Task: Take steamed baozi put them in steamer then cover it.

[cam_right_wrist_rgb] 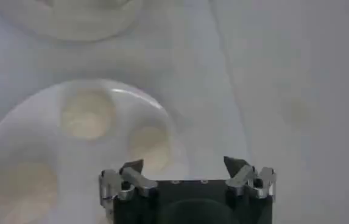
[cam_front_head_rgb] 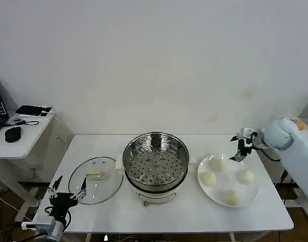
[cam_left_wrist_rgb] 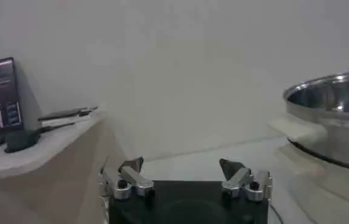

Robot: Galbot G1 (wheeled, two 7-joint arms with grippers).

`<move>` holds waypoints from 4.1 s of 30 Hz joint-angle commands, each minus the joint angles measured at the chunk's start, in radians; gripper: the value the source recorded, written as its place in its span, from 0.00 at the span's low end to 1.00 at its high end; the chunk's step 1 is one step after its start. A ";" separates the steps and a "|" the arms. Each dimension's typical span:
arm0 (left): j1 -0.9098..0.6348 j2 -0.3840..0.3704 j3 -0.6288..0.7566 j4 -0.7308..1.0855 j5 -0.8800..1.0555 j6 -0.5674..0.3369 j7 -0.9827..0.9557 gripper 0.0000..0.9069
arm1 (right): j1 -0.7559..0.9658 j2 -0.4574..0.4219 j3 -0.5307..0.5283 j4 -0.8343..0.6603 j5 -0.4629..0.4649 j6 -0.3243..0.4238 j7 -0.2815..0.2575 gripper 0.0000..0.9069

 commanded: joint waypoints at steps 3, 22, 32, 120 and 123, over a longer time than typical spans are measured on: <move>0.002 -0.003 -0.019 -0.002 0.000 0.000 0.003 1.00 | 0.086 0.122 -0.118 -0.188 -0.146 0.091 -0.079 1.00; -0.001 -0.001 -0.020 0.011 0.002 0.000 0.008 1.00 | 0.033 0.200 -0.070 -0.282 -0.167 0.131 0.001 1.00; -0.002 0.000 -0.018 0.025 0.003 -0.001 0.001 1.00 | 0.004 0.209 -0.066 -0.289 -0.157 0.129 0.050 1.00; 0.036 -0.035 -0.040 0.012 0.017 -0.005 0.004 1.00 | 0.400 0.571 -0.404 -0.150 -0.142 0.870 -0.074 0.72; 0.039 -0.036 -0.042 0.014 0.016 -0.006 0.003 1.00 | 0.398 0.582 -0.393 -0.192 -0.167 0.877 -0.062 0.72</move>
